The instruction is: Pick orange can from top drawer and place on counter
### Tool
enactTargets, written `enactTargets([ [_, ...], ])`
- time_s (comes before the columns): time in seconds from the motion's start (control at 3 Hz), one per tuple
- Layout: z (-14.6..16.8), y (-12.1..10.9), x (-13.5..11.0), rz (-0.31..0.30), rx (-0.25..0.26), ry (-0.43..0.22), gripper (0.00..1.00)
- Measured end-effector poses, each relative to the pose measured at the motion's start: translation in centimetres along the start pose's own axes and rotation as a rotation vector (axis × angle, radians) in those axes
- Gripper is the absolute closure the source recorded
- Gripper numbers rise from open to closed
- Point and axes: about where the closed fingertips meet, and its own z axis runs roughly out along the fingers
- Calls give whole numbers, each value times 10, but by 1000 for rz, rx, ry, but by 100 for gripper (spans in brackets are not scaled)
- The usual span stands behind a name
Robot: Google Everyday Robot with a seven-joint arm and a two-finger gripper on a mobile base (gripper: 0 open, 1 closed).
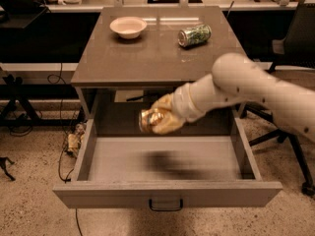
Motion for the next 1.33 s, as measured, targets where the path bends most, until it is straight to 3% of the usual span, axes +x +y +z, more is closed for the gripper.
enactTargets([
  [0.67, -75, -73, -71, -88, 118, 17, 100],
  [1.0, -90, -136, -102, -69, 197, -32, 100],
  [1.33, -91, -184, -114, -29, 265, -86, 100],
])
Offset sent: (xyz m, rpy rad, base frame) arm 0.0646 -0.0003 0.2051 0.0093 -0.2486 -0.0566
